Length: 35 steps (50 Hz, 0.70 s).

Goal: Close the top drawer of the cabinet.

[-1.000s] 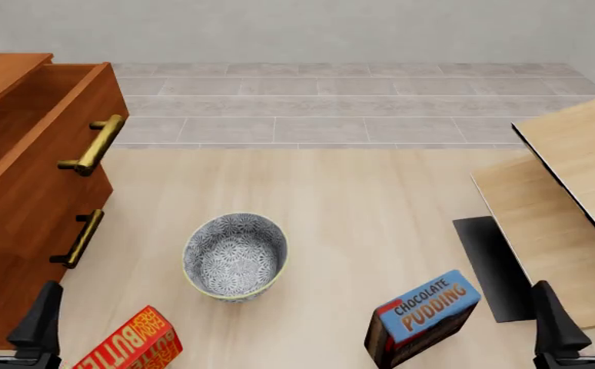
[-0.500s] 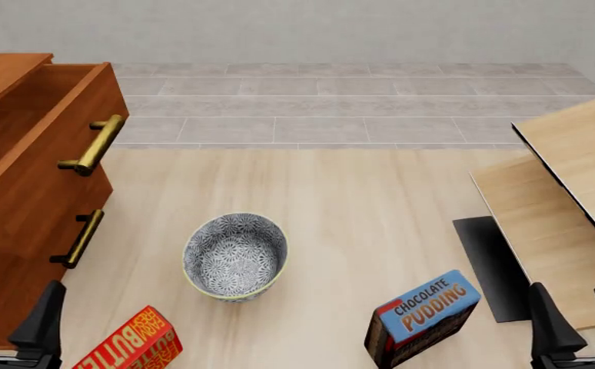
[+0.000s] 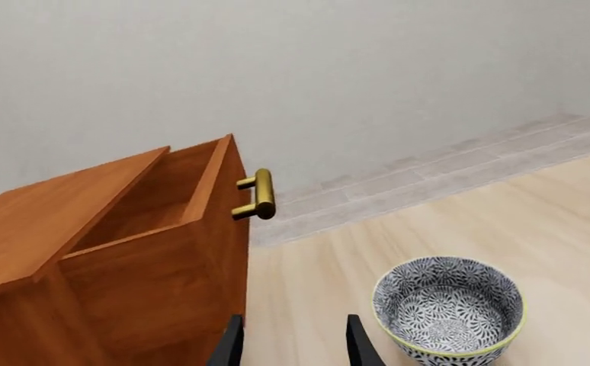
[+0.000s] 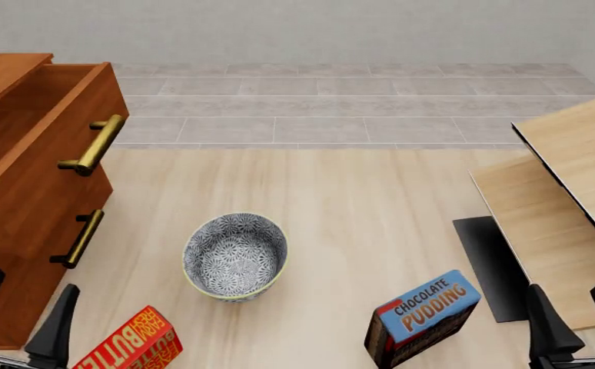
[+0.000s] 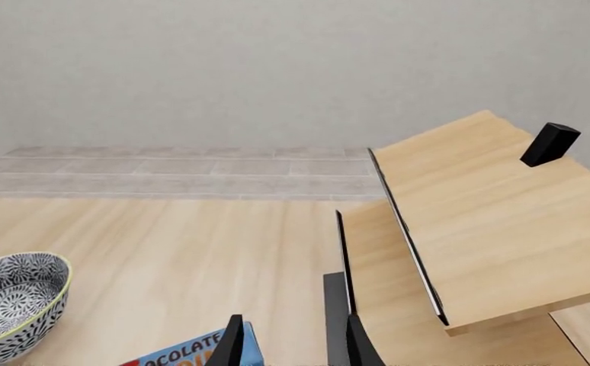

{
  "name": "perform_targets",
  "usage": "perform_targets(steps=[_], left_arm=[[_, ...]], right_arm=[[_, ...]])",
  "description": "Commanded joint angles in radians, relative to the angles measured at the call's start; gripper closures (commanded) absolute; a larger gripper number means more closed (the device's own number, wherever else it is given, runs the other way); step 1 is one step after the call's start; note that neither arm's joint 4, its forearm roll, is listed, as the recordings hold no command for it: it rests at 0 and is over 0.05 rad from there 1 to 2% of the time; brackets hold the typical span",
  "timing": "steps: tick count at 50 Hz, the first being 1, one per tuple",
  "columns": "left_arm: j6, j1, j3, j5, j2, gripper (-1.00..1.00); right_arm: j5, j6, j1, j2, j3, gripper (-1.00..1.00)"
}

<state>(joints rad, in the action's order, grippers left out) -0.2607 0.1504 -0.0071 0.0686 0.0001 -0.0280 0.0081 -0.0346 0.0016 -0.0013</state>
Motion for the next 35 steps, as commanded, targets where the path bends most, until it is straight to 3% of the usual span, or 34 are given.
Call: perform_targets(steps=[1,4,10,16,35], left_arm=[[-0.099,0.045,-0.008,0.024,0.0,-1.0],[-0.111,0.049,-0.016,0.02,0.0,-1.0],[-0.208,0.06,-0.021,0.059,0.0,-1.0],[-0.203,0.068,-0.053,0.02,0.0,-1.0],[-0.309,0.143,-0.062,0.035,0.002,-1.0]], right_arm=[[-0.004,0.005,0.003,0.0,0.0,-1.0],[-0.006,0.003,0.0,-0.001,0.0,-1.0],[-0.004,0.004,-0.011,-0.001,-0.001,-1.0],[-0.003,0.007,-0.009,-0.001,-0.003,-1.0],[-0.002,0.009,-0.002,-0.001,-0.001,-1.0]])
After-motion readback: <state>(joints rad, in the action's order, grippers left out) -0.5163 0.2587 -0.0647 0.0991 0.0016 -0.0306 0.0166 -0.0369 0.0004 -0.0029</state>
